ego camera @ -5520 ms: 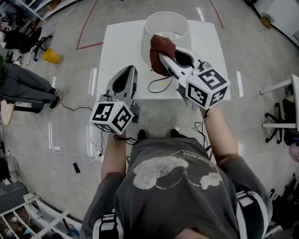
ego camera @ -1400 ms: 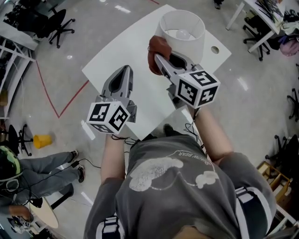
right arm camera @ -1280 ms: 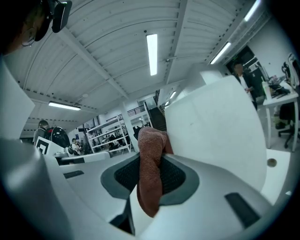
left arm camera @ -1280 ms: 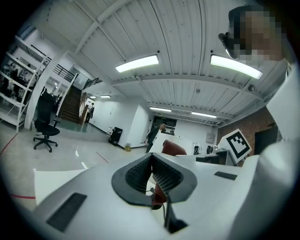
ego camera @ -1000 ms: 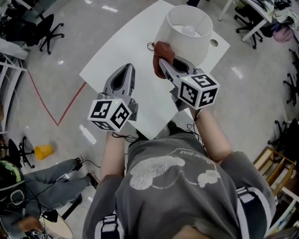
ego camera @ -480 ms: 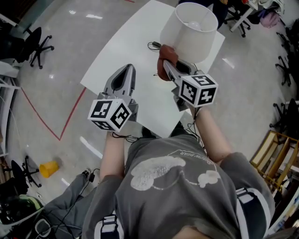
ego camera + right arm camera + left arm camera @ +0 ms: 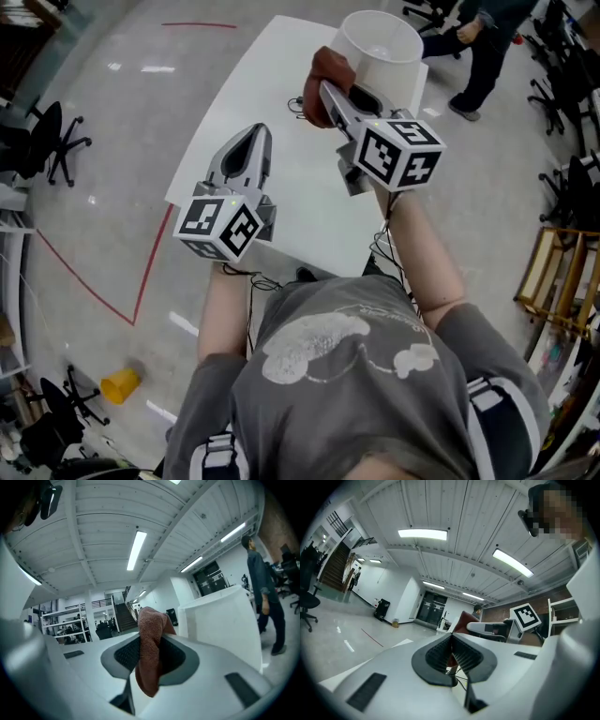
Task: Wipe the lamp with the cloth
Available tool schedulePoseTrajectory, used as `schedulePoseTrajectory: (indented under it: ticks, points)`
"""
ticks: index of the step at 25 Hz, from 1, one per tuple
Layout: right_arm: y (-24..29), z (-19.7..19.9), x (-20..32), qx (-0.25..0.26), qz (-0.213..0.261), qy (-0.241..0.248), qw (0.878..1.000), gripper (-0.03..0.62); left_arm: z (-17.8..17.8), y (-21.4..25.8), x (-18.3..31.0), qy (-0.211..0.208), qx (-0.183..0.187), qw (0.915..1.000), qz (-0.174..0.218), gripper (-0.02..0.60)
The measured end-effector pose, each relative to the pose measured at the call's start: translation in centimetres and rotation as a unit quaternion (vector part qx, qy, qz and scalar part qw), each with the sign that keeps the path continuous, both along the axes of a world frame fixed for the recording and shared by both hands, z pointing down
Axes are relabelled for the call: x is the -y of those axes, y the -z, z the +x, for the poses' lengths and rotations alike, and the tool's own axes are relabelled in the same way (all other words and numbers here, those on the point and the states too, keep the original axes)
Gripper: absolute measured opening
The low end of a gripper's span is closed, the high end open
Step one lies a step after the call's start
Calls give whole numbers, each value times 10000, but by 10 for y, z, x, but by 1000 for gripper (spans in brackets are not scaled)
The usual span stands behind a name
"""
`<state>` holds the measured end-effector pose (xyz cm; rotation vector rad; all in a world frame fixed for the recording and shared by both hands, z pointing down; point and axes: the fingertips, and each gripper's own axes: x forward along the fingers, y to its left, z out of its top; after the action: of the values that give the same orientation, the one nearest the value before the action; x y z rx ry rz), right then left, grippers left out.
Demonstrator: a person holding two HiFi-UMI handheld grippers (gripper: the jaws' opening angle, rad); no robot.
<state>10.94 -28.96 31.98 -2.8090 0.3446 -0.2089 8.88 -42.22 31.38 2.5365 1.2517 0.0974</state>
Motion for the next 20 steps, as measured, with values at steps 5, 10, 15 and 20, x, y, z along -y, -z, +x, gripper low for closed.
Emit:
schedulePoseTrajectory:
  ticks: [5, 10, 15, 20]
  points:
    - [20, 21, -15, -129, 73, -357, 9993, 97, 13, 6, -4, -260, -57, 9996, -8, 9]
    - [18, 23, -23, -46, 175, -548, 9983, 97, 17, 9, -8, -353, -69, 9993, -49, 9]
    - [-12, 17, -24, 274, 279, -663, 9970, 97, 17, 0, -9, -433, 17, 9991, -17, 9]
    - [-45, 10, -22, 600, 385, -686, 9951, 97, 13, -15, -6, -442, 181, 9988, 80, 9]
